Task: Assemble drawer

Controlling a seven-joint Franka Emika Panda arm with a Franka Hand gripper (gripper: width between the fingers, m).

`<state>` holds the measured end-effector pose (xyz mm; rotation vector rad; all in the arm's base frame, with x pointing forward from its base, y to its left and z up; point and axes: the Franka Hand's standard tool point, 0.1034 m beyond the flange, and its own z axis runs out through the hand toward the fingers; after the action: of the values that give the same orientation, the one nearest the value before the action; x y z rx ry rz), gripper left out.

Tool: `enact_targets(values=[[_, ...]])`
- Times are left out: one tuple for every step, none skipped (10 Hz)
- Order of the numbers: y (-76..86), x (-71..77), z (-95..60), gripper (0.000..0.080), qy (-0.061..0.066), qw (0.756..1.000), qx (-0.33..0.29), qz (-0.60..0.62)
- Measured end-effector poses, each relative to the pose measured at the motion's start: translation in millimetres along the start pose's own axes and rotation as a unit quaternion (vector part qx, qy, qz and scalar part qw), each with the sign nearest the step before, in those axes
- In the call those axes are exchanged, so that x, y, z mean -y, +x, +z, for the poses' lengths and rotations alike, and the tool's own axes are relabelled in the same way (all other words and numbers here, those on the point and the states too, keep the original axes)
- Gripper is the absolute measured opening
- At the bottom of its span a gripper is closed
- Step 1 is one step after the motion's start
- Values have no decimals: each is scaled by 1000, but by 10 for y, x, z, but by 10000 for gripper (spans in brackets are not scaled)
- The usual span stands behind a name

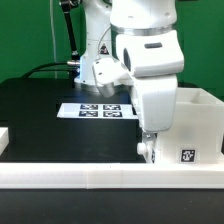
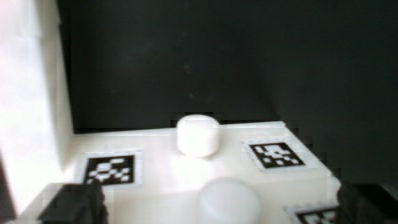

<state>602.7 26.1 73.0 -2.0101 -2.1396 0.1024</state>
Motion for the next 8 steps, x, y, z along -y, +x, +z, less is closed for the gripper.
enact_targets(values=[[-94,4,-14,649,-1,1000,0,-2],[-260,15,-51,649,-4,1000,1,-1],[-408,40,-123,649,-10,1000,2,7],[-510,39,-209,649,-18,1000,2,15],[-582,12,-316,649,-29,999,4,18],[-660,12,-427,649,-42,999,6,23],[-698,21,-472,649,-51,998,7,27],[-691,26,-451,649,-49,998,7,27]])
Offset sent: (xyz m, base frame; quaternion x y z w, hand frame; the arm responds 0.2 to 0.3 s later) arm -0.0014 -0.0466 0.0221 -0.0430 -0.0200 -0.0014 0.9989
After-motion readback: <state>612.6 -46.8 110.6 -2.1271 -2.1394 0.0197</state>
